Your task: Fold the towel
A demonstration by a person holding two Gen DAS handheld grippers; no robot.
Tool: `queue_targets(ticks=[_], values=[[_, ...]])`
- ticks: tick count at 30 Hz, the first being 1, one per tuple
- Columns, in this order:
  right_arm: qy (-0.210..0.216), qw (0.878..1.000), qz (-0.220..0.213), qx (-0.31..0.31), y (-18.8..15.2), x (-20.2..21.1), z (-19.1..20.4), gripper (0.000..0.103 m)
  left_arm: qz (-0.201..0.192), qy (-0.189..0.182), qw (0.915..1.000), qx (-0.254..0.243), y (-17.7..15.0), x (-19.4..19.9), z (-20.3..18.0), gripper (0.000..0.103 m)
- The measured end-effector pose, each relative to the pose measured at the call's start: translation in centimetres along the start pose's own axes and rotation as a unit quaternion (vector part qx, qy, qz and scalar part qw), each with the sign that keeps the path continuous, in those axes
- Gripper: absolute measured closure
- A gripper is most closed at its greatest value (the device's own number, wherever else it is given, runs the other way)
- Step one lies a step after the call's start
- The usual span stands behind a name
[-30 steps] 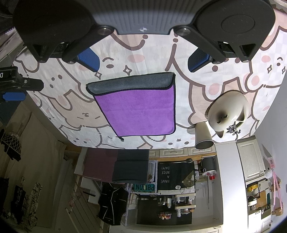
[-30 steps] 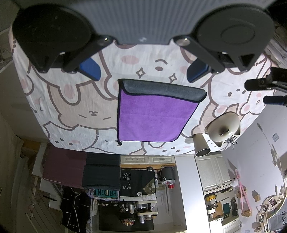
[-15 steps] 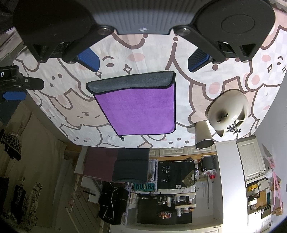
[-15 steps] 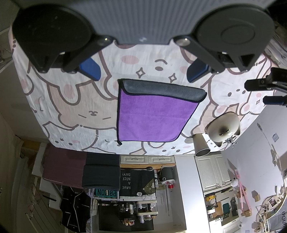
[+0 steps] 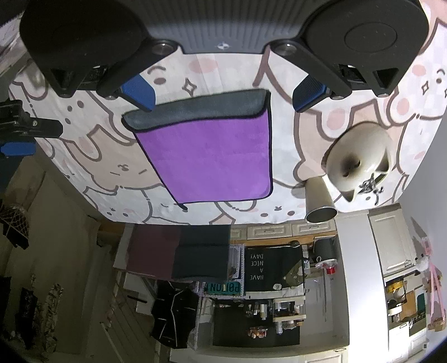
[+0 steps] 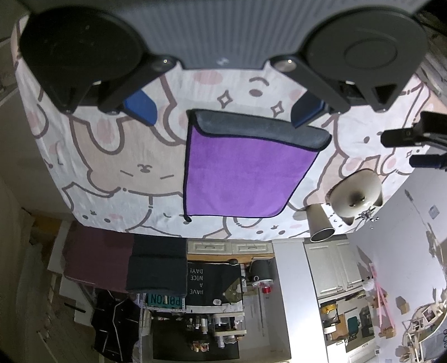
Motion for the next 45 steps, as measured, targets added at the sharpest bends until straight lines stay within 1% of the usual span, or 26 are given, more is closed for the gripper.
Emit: queue_targets(ticks=[5,10,13,16,19,22,27,30,33,34,35,37,39,40,41,42,44,45], values=[[0.012,1.000,0.004,0.006,1.3,-2.0,0.1,0.000,-0.013,-0.001,0.9998,-0.012,1.3,-1.6,0.6,0.000],[0.026,1.000,-0.003,0.014,2.2,-4.0,0.6,0.000,-0.014,-0.023,0.9996,-0.006,1.8,-3.5,0.9,0.000],[0.039,0.999,0.002,0.017,2.3,-5.4,0.9,0.000,-0.016,-0.034,0.9993,-0.005,1.9,-4.7,1.2,0.000],[0.045,0.999,0.004,0.019,2.3,-6.9,0.9,0.000,-0.009,-0.042,0.9991,-0.005,1.5,-6.3,1.7,0.000],[0.060,0.998,-0.001,0.013,2.0,-8.3,0.6,0.000,0.002,-0.051,0.9987,0.001,0.9,-7.8,2.5,0.000],[0.063,0.998,-0.006,0.003,1.6,-9.9,0.2,0.000,0.018,-0.057,0.9982,0.007,0.0,-9.7,3.6,0.000],[0.089,0.996,0.011,0.007,0.5,-12.5,-0.1,0.000,0.043,-0.047,0.9976,0.030,-1.3,-12.4,6.3,0.000],[0.090,0.996,0.014,0.007,-0.2,-13.7,-0.5,0.000,0.048,-0.047,0.9968,0.043,-1.9,-13.7,7.8,0.000],[0.113,0.993,0.028,0.017,-1.0,-15.0,-0.6,0.000,0.042,-0.050,0.9967,0.048,-2.2,-14.4,8.7,0.000],[0.125,0.992,0.033,0.017,-1.3,-15.3,-0.6,0.000,0.041,-0.053,0.9967,0.047,-2.3,-14.6,9.0,0.000],[0.131,0.991,0.035,0.014,-1.4,-15.6,-0.6,0.000,0.040,-0.063,0.9963,0.043,-2.4,-15.0,9.1,0.000],[0.144,0.989,0.022,0.014,-1.6,-16.1,-0.7,0.000,0.043,-0.082,0.9946,0.047,-2.6,-15.6,9.3,0.000],[0.140,0.989,0.027,0.025,-1.9,-16.8,-0.6,0.000,0.049,-0.087,0.9931,0.062,-3.0,-16.2,9.9,0.002],[0.137,0.990,0.030,0.027,-2.0,-17.1,-0.7,0.000,0.050,-0.089,0.9926,0.066,-3.1,-16.3,10.1,0.004],[0.138,0.989,0.034,0.027,-2.2,-17.5,-0.7,0.000,0.048,-0.094,0.9922,0.065,-3.0,-16.5,10.2,0.008],[0.139,0.989,0.039,0.027,-2.3,-17.7,-0.6,0.000,0.048,-0.099,0.9919,0.063,-2.9,-16.6,10.3,0.011],[0.139,0.988,0.054,0.029,-2.4,-18.6,-0.6,0.000,0.047,-0.110,0.9913,0.054,-2.6,-16.7,10.3,0.022],[0.138,0.988,0.064,0.030,-2.5,-18.9,-0.6,0.001,0.046,-0.115,0.9912,0.047,-2.5,-16.7,10.2,0.025]])
Point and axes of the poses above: each gripper's, at about its wrist camera, not at the fingertips, and x roughly against the way its jaws point, z to its left, y to its top, the point moved 10 cm from there along -x, roughly the way its jaws point, and after that the axes turned 10 degrees about -y, right-handed, at the moved point
